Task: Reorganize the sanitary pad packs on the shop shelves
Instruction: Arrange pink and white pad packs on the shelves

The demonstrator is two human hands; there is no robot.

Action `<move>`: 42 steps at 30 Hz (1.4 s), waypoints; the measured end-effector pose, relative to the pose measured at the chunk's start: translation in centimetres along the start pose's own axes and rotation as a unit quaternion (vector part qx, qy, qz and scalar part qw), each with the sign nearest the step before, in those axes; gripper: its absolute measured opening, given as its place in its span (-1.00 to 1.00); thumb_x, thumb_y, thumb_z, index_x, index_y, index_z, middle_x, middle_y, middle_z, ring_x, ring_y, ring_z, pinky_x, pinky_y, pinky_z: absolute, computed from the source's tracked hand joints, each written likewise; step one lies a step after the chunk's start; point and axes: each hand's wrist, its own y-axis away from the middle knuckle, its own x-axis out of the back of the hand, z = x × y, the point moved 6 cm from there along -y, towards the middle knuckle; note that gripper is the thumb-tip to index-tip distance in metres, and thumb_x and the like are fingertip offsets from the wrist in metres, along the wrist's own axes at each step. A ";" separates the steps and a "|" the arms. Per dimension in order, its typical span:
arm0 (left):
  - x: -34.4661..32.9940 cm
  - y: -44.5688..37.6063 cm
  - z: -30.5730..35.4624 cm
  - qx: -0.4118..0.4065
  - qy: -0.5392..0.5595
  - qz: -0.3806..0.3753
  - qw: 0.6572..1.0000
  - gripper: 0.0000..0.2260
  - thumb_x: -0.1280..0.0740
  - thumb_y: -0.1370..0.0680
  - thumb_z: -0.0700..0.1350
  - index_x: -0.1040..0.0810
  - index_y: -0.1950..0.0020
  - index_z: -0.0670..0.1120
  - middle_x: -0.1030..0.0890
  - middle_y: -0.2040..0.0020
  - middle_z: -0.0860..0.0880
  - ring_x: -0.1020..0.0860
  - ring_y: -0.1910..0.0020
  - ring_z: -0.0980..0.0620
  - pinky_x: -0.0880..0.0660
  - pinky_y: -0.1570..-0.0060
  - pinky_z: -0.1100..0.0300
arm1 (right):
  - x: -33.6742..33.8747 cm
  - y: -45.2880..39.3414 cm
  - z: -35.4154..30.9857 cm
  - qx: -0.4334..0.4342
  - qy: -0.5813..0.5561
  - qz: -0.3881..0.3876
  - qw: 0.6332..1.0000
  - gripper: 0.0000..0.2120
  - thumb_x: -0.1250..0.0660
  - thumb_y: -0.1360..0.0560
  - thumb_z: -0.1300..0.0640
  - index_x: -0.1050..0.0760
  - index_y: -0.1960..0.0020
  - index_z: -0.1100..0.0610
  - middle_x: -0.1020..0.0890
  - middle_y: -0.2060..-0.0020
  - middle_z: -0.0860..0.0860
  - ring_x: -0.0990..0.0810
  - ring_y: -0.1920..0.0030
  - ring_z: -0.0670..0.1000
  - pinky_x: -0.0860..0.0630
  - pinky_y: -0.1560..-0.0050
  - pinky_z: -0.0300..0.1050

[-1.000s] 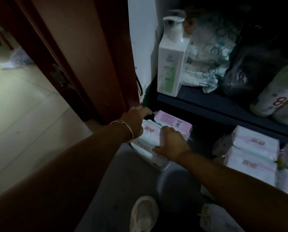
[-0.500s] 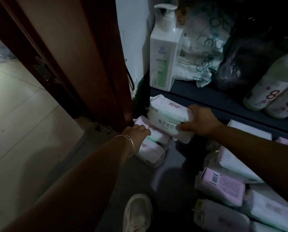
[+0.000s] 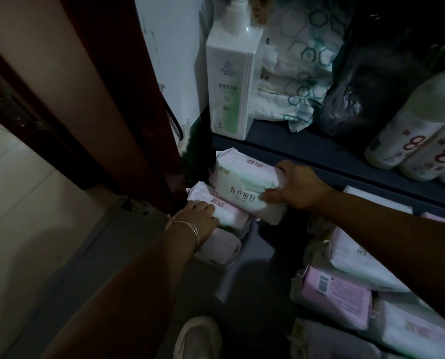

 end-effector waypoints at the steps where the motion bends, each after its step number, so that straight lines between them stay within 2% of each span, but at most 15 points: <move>1: 0.2 0.1 -0.3 -0.007 0.008 -0.023 1.000 -0.49 -0.33 -0.48 -0.10 -0.28 -0.41 -0.06 -0.26 -0.42 -0.12 -0.22 -0.41 -0.13 -0.13 -0.39 0.02 | 0.2 0.1 -0.2 0.006 -0.001 0.001 1.000 -0.41 -0.53 -0.32 0.02 -0.39 -0.25 0.17 -0.53 -0.14 0.08 -0.44 0.00 -0.04 -0.36 0.06 -0.25; 4: 2.0 1.0 -1.6 -0.011 0.095 -0.055 0.994 -0.38 -0.45 -0.40 -0.04 -0.28 -0.40 0.00 -0.40 -0.35 -0.02 -0.38 -0.31 -0.03 -0.32 -0.25 0.16 | 1.4 0.6 -1.0 0.023 -0.005 0.007 1.000 -0.40 -0.54 -0.32 0.04 -0.40 -0.27 0.17 -0.53 -0.15 0.09 -0.45 -0.02 -0.03 -0.36 0.04 -0.26; 7: 4.9 2.9 -2.9 -0.014 0.245 -0.111 0.963 -0.30 -0.48 -0.41 -0.16 -0.22 -0.48 -0.04 -0.39 -0.34 0.06 -0.41 -0.27 0.06 -0.36 -0.14 0.31 | 3.6 1.7 -2.3 0.036 -0.008 0.009 0.999 -0.39 -0.55 -0.31 0.05 -0.42 -0.28 0.15 -0.54 -0.14 0.08 -0.48 -0.04 -0.01 -0.37 0.03 -0.26; 9: 7.8 4.5 -3.7 -0.008 0.280 -0.104 0.954 -0.29 -0.50 -0.38 -0.20 -0.25 -0.46 -0.06 -0.43 -0.32 0.03 -0.42 -0.26 0.05 -0.39 -0.18 0.27 | 5.6 2.8 -3.5 0.042 -0.025 0.021 0.999 -0.40 -0.56 -0.29 0.07 -0.44 -0.27 0.13 -0.55 -0.12 0.06 -0.50 -0.04 -0.02 -0.40 0.01 -0.25; 11: 11.1 6.4 -4.4 0.011 0.264 -0.074 0.962 -0.37 -0.52 -0.35 -0.15 -0.37 -0.37 -0.04 -0.49 -0.27 -0.02 -0.47 -0.21 -0.03 -0.43 -0.15 0.17 | 8.1 4.4 -5.0 0.051 -0.056 0.035 0.996 -0.43 -0.56 -0.29 0.09 -0.46 -0.25 0.12 -0.56 -0.08 0.03 -0.51 -0.02 -0.02 -0.42 0.01 -0.24; 14: 16.5 9.6 -5.1 0.022 0.275 -0.047 0.960 -0.48 -0.52 -0.34 -0.13 -0.46 -0.26 -0.02 -0.55 -0.15 0.00 -0.52 -0.12 -0.03 -0.46 0.02 0.19 | 13.1 7.1 -7.9 0.078 -0.041 0.066 0.994 -0.50 -0.55 -0.30 0.07 -0.50 -0.19 0.10 -0.57 -0.02 0.01 -0.52 0.02 -0.02 -0.40 0.08 -0.25; 16: 20.4 11.8 -5.6 0.023 0.252 -0.016 0.967 -0.47 -0.53 -0.31 -0.07 -0.46 -0.24 0.04 -0.56 -0.11 0.04 -0.55 -0.06 -0.01 -0.52 -0.01 0.14 | 16.8 8.9 -9.6 0.098 -0.041 0.092 0.990 -0.55 -0.54 -0.31 0.09 -0.52 -0.15 0.13 -0.59 0.01 0.03 -0.56 0.02 0.02 -0.45 0.12 -0.21; 19: 26.2 14.8 -6.3 0.037 0.226 0.021 0.973 -0.41 -0.52 -0.24 0.02 -0.42 -0.24 0.15 -0.56 -0.08 0.08 -0.57 -0.02 0.02 -0.58 -0.04 0.03 | 22.4 11.6 -11.7 0.118 -0.066 0.132 0.982 -0.60 -0.53 -0.32 0.13 -0.53 -0.11 0.15 -0.60 0.01 0.05 -0.59 0.00 0.06 -0.55 0.05 -0.12; 23: 33.8 18.6 -6.4 0.036 0.216 0.061 0.974 -0.37 -0.50 -0.26 -0.02 -0.39 -0.30 0.18 -0.57 -0.07 0.09 -0.60 0.01 0.04 -0.62 0.06 0.06 | 29.3 15.0 -14.1 0.137 -0.060 0.189 0.971 -0.52 -0.52 -0.34 0.10 -0.45 -0.20 0.11 -0.55 -0.03 0.02 -0.55 0.00 0.03 -0.48 0.10 -0.14; 26: 38.6 20.5 -6.8 0.028 0.214 0.104 0.971 -0.47 -0.51 -0.28 -0.06 -0.48 -0.21 0.12 -0.62 -0.01 0.07 -0.63 0.06 0.05 -0.64 0.15 0.09 | 33.6 16.2 -15.5 0.150 -0.069 0.218 0.962 -0.57 -0.52 -0.34 0.11 -0.47 -0.15 0.10 -0.56 -0.02 0.03 -0.55 0.02 0.02 -0.49 0.13 -0.17; 29: 42.7 21.3 -7.7 0.014 0.189 0.155 0.970 -0.56 -0.52 -0.28 -0.06 -0.52 -0.12 0.05 -0.63 0.01 0.05 -0.62 0.05 0.04 -0.63 0.09 0.06 | 36.7 15.9 -17.0 0.156 -0.070 0.234 0.957 -0.61 -0.53 -0.34 0.15 -0.49 -0.11 0.10 -0.56 0.00 0.03 -0.55 0.06 -0.01 -0.47 0.18 -0.22; 32: 46.3 21.6 -8.9 0.002 0.174 0.180 0.968 -0.59 -0.52 -0.32 -0.06 -0.52 -0.13 0.00 -0.61 -0.03 0.03 -0.60 0.01 0.02 -0.60 0.01 0.05 | 39.1 14.5 -18.4 0.160 -0.072 0.248 0.953 -0.59 -0.54 -0.33 0.17 -0.50 -0.13 0.11 -0.57 -0.01 0.03 -0.56 0.02 0.03 -0.47 0.11 -0.15; 36: 50.3 21.1 -10.8 -0.003 0.169 0.202 0.965 -0.58 -0.51 -0.35 -0.10 -0.50 -0.16 -0.03 -0.60 -0.05 0.00 -0.59 -0.02 0.00 -0.58 -0.04 0.04 | 42.0 12.1 -19.6 0.164 -0.054 0.266 0.948 -0.59 -0.49 -0.38 0.16 -0.49 -0.19 0.13 -0.55 -0.02 0.03 -0.53 0.02 0.02 -0.46 0.09 -0.14; 40: 53.9 19.3 -13.2 0.003 0.164 0.238 0.957 -0.64 -0.49 -0.35 -0.10 -0.48 -0.10 0.02 -0.57 0.04 0.07 -0.58 0.04 0.03 -0.57 0.02 0.12 | 44.3 8.9 -20.7 0.171 0.026 0.298 0.939 -0.62 -0.42 -0.45 0.12 -0.48 -0.24 0.14 -0.54 -0.11 0.08 -0.50 -0.02 0.01 -0.45 0.04 -0.15; 42: 55.3 18.0 -14.4 0.004 0.178 0.247 0.952 -0.63 -0.49 -0.35 -0.11 -0.48 -0.10 0.03 -0.58 0.03 0.05 -0.60 0.05 0.01 -0.59 0.03 0.10 | 45.2 7.1 -21.0 0.171 0.043 0.307 0.935 -0.61 -0.42 -0.45 0.12 -0.48 -0.25 0.14 -0.54 -0.13 0.10 -0.50 -0.05 0.03 -0.43 0.03 -0.17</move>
